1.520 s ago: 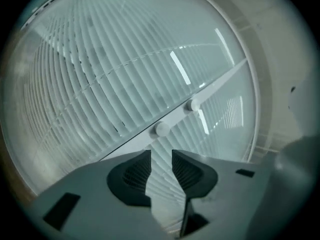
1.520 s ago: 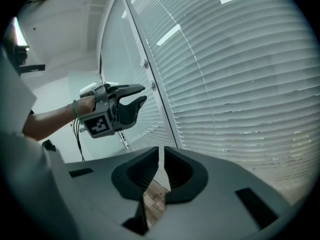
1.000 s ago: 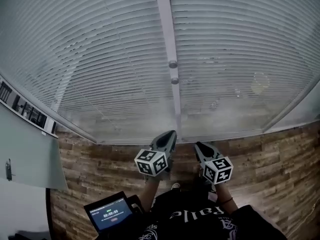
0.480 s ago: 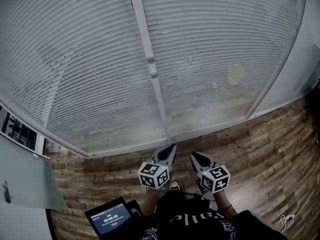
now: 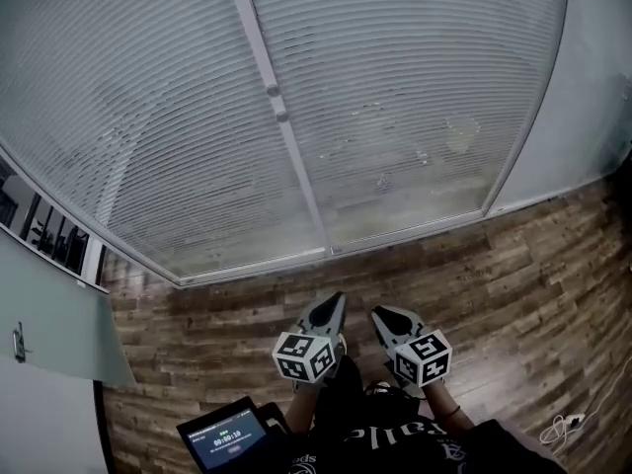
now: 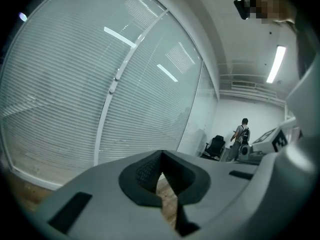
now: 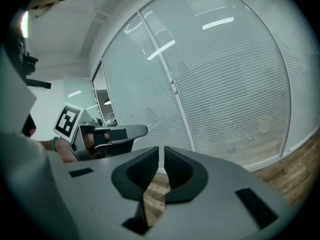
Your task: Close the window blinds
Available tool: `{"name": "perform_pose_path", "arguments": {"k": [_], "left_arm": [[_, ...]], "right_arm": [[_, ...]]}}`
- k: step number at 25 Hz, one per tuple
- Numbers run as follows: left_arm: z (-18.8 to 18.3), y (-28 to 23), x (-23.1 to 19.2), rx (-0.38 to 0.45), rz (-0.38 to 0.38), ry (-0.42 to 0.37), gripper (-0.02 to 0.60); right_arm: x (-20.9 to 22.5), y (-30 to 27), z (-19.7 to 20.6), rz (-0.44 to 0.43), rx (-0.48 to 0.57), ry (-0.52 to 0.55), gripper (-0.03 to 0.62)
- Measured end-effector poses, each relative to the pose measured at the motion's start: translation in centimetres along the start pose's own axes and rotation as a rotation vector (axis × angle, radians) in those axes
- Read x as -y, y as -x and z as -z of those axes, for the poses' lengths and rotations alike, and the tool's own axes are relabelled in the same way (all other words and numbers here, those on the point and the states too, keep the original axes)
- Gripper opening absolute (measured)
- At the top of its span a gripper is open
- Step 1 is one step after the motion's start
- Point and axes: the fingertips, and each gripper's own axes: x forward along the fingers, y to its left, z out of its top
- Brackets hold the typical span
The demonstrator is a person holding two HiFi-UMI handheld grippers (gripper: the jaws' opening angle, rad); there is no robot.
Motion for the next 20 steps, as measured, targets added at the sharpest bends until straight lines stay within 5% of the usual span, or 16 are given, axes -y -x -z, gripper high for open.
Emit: {"name": "perform_pose_path", "arguments": {"k": [8, 20], "left_arm": [[5.2, 7.6, 6.1, -0.012, -0.085, 0.033, 0.005], [7.4, 18.1, 7.8, 0.000, -0.101, -0.077, 0.005]], "right_arm": [[-2.7, 8.3, 5.1, -0.039, -0.027, -0.014, 0.044], [-10.5, 11.3, 7.8, -0.050, 0.003, 0.029, 0.044]]}}
